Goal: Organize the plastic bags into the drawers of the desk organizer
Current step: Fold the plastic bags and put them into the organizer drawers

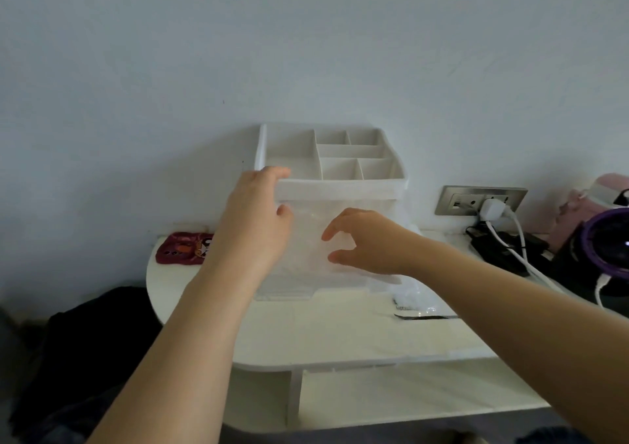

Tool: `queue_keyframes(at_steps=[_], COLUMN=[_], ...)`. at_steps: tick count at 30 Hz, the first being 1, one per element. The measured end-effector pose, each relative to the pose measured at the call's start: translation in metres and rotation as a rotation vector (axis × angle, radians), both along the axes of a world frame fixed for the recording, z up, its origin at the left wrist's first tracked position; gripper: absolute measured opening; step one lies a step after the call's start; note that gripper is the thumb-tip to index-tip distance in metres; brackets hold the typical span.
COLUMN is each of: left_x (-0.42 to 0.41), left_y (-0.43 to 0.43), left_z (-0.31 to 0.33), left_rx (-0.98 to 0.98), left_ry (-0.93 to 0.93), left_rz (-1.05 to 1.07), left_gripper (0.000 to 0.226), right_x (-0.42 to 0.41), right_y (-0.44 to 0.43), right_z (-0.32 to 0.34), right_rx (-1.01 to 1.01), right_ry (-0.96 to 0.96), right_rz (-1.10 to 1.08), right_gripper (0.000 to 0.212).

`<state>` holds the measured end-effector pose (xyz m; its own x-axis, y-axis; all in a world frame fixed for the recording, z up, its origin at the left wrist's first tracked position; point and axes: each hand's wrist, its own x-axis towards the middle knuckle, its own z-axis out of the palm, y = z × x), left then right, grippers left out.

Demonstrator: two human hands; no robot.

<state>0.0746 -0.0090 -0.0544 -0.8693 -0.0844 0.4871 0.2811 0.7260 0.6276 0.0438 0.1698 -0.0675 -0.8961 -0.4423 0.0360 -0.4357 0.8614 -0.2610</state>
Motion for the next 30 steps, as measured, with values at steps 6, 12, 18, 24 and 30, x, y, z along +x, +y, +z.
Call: queue_keyframes(at_steps=[6,12,18,24,30], left_x=[0.009,-0.002,-0.015,-0.020,-0.023], left_y=[0.019,0.026,0.035,0.037,0.043], left_z=[0.000,0.002,0.000,-0.006,-0.003], left_rx=[-0.334,-0.523,-0.629,-0.699,-0.759], left_ry=[-0.331,-0.631,-0.672,-0.660,-0.732], left_rz=[-0.252,-0.282,-0.272,-0.208,-0.155], left_gripper=[0.032,0.050,0.050,0.053,0.062], right_x=[0.007,0.016,0.000,-0.002,0.016], right_y=[-0.002,0.005,0.002,0.007,0.018], right_z=[0.020,0.038,0.024,0.018,0.027], right_rx=[0.044,0.343,0.490,0.241,0.190], right_ry=[0.057,-0.047,-0.136,-0.178,0.013], right_rz=[0.073,0.055,-0.001,0.022,-0.015], right_gripper=[0.029,0.056,0.062,0.062,0.058])
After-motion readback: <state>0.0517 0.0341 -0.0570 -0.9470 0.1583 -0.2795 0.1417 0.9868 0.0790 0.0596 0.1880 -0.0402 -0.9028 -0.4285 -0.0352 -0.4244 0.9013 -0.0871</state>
